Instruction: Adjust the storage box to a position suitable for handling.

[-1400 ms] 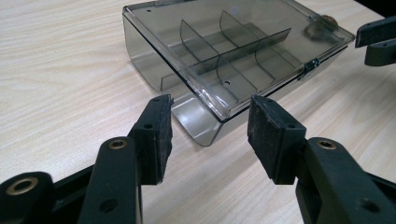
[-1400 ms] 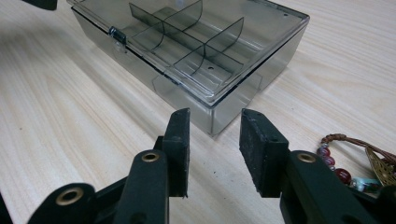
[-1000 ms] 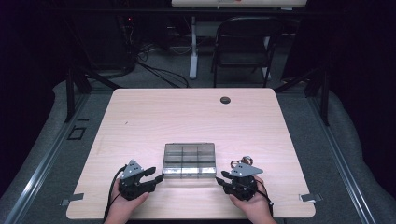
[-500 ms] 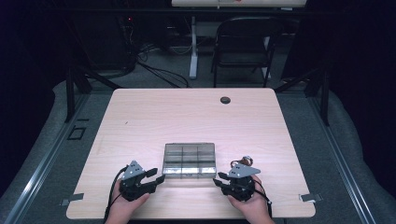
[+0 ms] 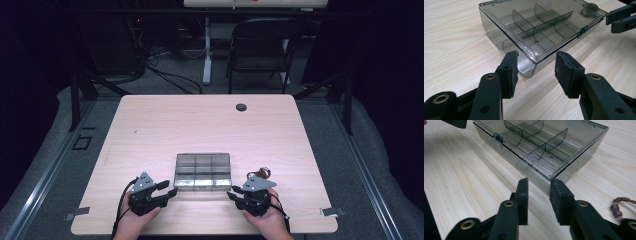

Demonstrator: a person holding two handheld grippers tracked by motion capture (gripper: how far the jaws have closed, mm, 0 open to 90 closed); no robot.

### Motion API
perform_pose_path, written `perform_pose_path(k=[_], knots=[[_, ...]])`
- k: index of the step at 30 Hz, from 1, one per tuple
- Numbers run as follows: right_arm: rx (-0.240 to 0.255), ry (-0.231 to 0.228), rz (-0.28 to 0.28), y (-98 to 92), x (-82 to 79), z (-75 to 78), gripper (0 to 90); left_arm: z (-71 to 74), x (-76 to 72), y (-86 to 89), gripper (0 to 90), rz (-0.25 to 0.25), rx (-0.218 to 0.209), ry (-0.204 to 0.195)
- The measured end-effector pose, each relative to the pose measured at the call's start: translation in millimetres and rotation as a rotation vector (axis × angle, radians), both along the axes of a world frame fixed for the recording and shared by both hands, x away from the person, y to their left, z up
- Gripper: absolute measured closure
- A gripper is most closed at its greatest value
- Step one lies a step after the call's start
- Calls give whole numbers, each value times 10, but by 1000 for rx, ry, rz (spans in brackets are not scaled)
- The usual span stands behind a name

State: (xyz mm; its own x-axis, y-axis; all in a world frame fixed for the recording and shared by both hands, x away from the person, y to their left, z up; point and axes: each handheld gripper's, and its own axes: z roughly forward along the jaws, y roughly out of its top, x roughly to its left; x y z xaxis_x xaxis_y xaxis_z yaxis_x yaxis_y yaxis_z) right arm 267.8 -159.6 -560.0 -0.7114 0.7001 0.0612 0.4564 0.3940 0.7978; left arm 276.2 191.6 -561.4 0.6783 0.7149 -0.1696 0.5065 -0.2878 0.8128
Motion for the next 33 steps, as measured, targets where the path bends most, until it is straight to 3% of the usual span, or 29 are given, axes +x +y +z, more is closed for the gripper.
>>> perform_pose_path(k=[7,16,33], knots=[[8,12,-4,-18,11,9,805,-6,0,-13,542,0,14,7],[-21,11,-31,-12,62,-8,879,-19,12,-24,557,-7,18,11],[-20,-11,-33,-6,62,6,894,-32,21,-60,598,-27,35,11]])
